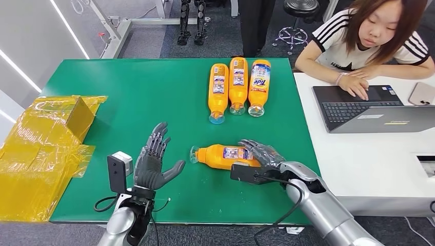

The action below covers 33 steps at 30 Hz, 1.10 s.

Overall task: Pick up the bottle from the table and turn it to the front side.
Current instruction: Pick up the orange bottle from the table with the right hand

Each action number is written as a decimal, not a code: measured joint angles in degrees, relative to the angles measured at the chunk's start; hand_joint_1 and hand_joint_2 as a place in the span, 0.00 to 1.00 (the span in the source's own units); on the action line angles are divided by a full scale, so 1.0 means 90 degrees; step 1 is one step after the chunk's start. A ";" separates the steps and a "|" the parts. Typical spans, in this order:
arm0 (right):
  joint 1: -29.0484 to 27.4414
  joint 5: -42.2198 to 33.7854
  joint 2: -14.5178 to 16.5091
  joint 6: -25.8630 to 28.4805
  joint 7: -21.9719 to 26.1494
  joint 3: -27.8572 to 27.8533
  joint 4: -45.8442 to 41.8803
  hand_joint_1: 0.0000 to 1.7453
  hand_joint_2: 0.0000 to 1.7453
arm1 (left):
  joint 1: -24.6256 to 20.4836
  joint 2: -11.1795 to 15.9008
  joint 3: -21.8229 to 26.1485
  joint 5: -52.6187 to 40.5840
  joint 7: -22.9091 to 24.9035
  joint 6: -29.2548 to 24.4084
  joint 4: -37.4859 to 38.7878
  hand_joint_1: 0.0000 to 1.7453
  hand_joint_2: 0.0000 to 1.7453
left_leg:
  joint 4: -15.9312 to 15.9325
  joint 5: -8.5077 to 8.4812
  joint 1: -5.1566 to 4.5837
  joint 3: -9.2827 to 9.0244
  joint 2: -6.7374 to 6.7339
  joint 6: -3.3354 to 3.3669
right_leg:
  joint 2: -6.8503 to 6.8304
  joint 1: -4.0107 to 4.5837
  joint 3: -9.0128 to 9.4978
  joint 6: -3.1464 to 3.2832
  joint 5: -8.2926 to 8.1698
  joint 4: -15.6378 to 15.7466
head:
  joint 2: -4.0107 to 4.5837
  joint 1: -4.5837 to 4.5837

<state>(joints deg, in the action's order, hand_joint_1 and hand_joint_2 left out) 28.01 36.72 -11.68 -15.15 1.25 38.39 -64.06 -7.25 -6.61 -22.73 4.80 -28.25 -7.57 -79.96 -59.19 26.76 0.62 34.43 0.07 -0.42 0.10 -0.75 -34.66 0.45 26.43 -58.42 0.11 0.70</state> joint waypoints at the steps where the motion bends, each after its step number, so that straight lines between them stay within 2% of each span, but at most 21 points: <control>1: 0.0053 -0.0039 -0.0016 -0.0055 -0.0009 0.0030 0.0038 0.33 1.00 | 0.0001 0.0005 0.0001 0.0068 0.0013 0.0039 0.0005 0.00 1.00 | 0.0000 0.0000 0.0000 -0.0002 0.0000 0.0000 | 0.0000 0.0000 0.0002 0.0000 0.0000 0.0000 | 0.0000 0.0000; 3: 0.0143 -0.0106 -0.0044 -0.0134 -0.0020 0.0080 0.0109 0.59 1.00 | 0.0002 0.0019 0.0005 0.0166 0.0021 0.0096 0.0014 0.00 1.00 | -0.0001 0.0000 0.0000 -0.0005 0.0002 0.0000 | -0.0002 0.0000 0.0006 0.0000 0.0000 0.0000 | 0.0000 0.0000; 4: 0.0179 -0.0127 -0.0058 -0.0157 -0.0022 0.0098 0.0143 0.67 1.00 | 0.0002 0.0024 0.0009 0.0209 0.0025 0.0120 0.0019 0.00 1.00 | -0.0001 0.0000 0.0000 -0.0006 0.0003 0.0000 | -0.0003 0.0000 0.0008 0.0000 0.0000 0.0000 | 0.0000 0.0000; 7: 0.0255 -0.0154 -0.0086 -0.0167 -0.0024 0.0135 0.0226 0.57 1.00 | 0.0002 0.0030 0.0018 0.0344 0.0067 0.0211 0.0035 0.00 1.00 | -0.0002 0.0000 0.0000 -0.0007 0.0004 0.0000 | -0.0004 0.0000 0.0009 0.0000 0.0000 0.0000 | 0.0000 -0.0001; 10: 0.0305 -0.0182 -0.0108 -0.0153 -0.0024 0.0188 0.0281 0.66 1.00 | 0.0001 0.0030 0.0028 0.0511 0.0117 0.0304 0.0051 0.00 1.00 | -0.0002 0.0000 0.0000 -0.0008 0.0002 0.0000 | -0.0002 0.0000 0.0009 0.0000 0.0000 0.0000 | 0.0000 -0.0001; 16: 0.0368 -0.0220 -0.0116 -0.0144 -0.0024 0.0251 0.0355 0.70 1.00 | 0.0001 0.0030 0.0063 0.0828 0.0203 0.0468 0.0078 0.00 1.00 | -0.0002 0.0001 0.0000 -0.0009 0.0002 0.0001 | -0.0002 0.0000 0.0009 -0.0001 0.0001 0.0000 | 0.0000 0.0000; 18: 0.0391 -0.0225 -0.0116 -0.0140 -0.0024 0.0266 0.0388 0.75 1.00 | 0.0003 0.0030 0.0074 0.0886 0.0226 0.0510 0.0082 0.00 1.00 | -0.0002 0.0001 0.0001 -0.0009 0.0002 0.0001 | -0.0002 0.0000 0.0009 -0.0001 0.0001 0.0000 | 0.0000 0.0000; 22: 0.0412 -0.0236 -0.0116 -0.0103 -0.0016 0.0285 0.0433 0.98 1.00 | 0.0004 0.0030 0.0092 0.0945 0.0255 0.0567 0.0098 0.00 1.00 | -0.0002 0.0001 0.0001 -0.0012 0.0003 0.0001 | -0.0003 0.0000 0.0013 -0.0001 0.0001 0.0000 | 0.0000 0.0000; 24: 0.0396 -0.0261 -0.0116 0.0012 0.0034 0.0294 0.0439 0.99 1.00 | 0.0004 0.0030 0.0120 0.0973 0.0263 0.0594 0.0103 0.00 1.00 | -0.0002 0.0001 0.0000 -0.0012 0.0003 0.0001 | -0.0003 0.0000 0.0013 -0.0001 0.0001 0.0000 | 0.0000 0.0000; 29: 0.0209 -0.0554 -0.0116 0.0413 0.0467 0.0245 0.0366 1.00 1.00 | 0.0017 0.0030 0.0183 0.0982 0.0237 0.0604 0.0103 0.00 1.00 | -0.0002 0.0001 0.0000 -0.0011 0.0004 0.0001 | -0.0004 0.0000 0.0013 -0.0002 0.0001 0.0000 | 0.0000 0.0001; 33: -0.0252 -0.1273 -0.0115 0.0612 0.1229 -0.0036 0.0029 1.00 1.00 | 0.0073 0.0039 0.0206 0.0900 0.0105 0.0511 0.0103 0.00 1.00 | -0.0002 0.0006 0.0000 -0.0007 0.0015 0.0005 | -0.0011 0.0000 0.0012 -0.0004 0.0005 0.0000 | 0.0000 -0.0001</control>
<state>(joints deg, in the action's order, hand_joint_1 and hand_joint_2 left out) 25.74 25.27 -12.71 -9.64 12.30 38.06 -63.81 -6.59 -6.25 -20.87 12.91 -27.31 -2.97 -79.03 -59.20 26.81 0.62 34.37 0.20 -0.37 0.00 -0.74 -34.55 0.41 26.48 -58.42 0.11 0.69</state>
